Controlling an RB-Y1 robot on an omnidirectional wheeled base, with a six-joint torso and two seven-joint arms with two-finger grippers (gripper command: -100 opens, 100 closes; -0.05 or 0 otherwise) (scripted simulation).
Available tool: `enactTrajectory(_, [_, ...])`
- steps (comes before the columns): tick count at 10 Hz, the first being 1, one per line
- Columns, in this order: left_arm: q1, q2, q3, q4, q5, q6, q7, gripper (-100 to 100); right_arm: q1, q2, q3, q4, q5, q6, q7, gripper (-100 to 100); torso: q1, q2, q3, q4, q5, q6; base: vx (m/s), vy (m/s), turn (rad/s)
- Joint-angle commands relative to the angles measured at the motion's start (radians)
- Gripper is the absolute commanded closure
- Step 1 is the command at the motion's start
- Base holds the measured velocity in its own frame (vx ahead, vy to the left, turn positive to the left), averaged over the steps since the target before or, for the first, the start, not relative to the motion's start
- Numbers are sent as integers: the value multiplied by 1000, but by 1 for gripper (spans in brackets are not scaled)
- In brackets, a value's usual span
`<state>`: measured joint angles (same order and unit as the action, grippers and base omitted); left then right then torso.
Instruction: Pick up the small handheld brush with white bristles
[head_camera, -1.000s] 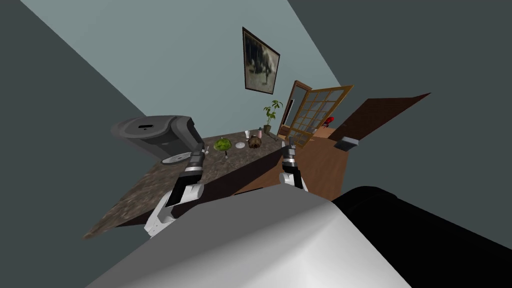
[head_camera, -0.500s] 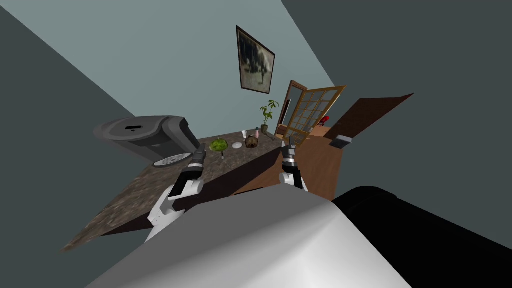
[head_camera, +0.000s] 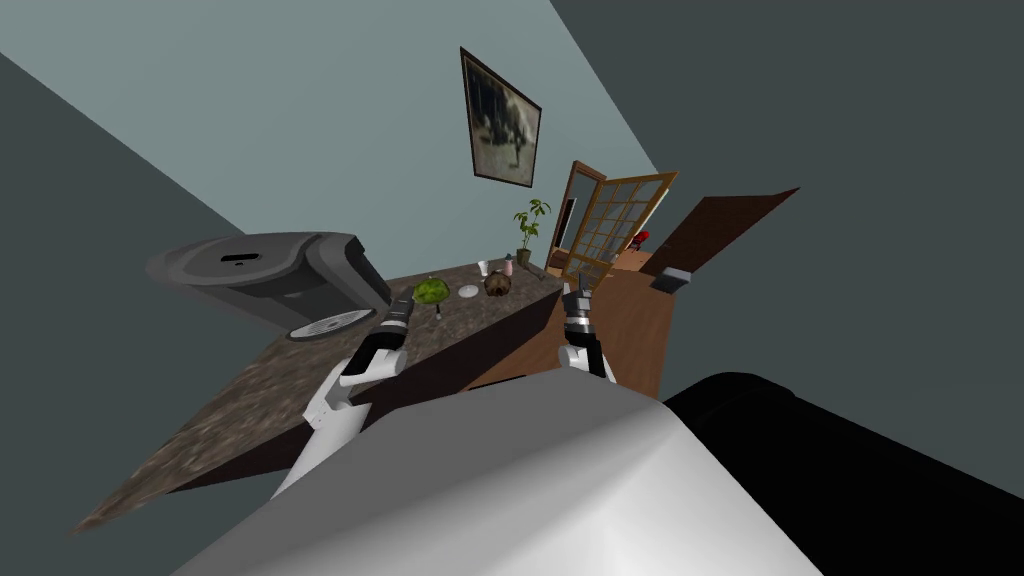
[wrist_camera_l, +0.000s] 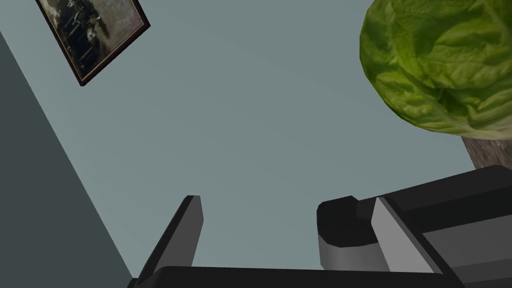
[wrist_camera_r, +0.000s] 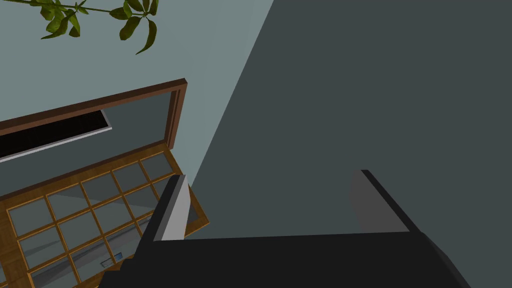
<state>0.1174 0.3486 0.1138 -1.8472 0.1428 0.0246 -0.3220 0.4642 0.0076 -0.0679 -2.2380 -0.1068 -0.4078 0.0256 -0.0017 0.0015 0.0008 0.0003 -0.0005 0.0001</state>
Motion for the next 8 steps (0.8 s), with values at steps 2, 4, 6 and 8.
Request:
enactTrajectory(2, [-63, 38, 11, 67, 30, 79, -29, -100, 0, 0, 0, 0, 0, 0, 0, 0, 0, 0, 0, 0, 0, -1, -18, -34, -102])
enactTrajectory(4, [-66, 38, 11, 76, 30, 117, -29, -100, 0, 0, 0, 0, 0, 0, 0, 0, 0, 0, 0, 0, 0, -1, -13, -25, -22])
enactTrajectory(6, [-116, 60, 17, 131, 48, 185, -46, -100, 0, 0, 0, 0, 0, 0, 0, 0, 0, 0, 0, 0, 0, 0, -12, -27, -99])
enactTrajectory(8, [-168, 81, 24, 188, 66, 249, -63, -100, 0, 0, 0, 0, 0, 0, 0, 0, 0, 1, 0, 0, 0, 0, -25, -25, -88])
